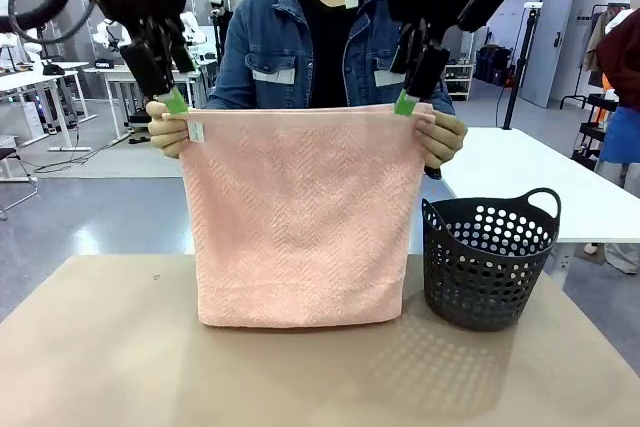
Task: Fold the towel.
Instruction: Release the end of the 100 cm Hotel Towel you were holding and grab the top end of the folded side.
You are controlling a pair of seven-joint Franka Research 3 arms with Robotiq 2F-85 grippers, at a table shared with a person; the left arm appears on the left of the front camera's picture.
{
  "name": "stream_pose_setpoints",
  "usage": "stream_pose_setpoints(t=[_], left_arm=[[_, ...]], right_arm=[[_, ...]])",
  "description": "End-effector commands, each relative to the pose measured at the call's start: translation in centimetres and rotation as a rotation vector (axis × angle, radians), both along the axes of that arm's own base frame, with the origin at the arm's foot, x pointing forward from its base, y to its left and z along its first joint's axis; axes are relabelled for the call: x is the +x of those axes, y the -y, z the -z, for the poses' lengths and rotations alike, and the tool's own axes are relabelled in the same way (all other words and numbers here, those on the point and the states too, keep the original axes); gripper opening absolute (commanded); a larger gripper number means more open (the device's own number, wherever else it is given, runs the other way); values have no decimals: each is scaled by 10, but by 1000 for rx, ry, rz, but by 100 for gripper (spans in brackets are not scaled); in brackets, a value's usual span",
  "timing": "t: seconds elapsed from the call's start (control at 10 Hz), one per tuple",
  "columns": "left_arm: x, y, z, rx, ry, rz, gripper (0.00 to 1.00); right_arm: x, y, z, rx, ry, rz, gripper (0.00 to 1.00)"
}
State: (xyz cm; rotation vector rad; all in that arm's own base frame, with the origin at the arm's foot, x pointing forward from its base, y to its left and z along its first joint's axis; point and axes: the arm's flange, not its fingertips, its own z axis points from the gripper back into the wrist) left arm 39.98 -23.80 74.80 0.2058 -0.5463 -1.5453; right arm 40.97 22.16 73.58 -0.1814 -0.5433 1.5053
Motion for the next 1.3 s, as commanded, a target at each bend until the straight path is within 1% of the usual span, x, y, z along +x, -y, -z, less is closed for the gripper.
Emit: stream_pose_setpoints(t=[0.0,0.3,0.5,0.6,0.8,1.0,1.1,1.2], left_arm=[[6,1,3,-58,45,66,100],[14,5,2,-32,35,44,100],[24,11,9,-7,-23,42,100],[29,16,14,3,-51,41,100],[40,18,27,32,-71,29,100],[54,17,47,30,-101,-5,100],[59,15,52,29,-133,-35,100],[63,13,56,21,-151,-44,88]], right_arm=[[8,2,9,-10,20,-20,100],[17,1,6,-18,36,-17,100],[32,-3,8,-45,40,-23,100],[43,-6,12,-56,25,-19,100],[59,-11,20,-55,-23,-30,100],[76,-13,32,-64,-110,-4,100],[79,-13,37,-64,-150,15,100],[82,-13,42,-69,-174,19,91]])
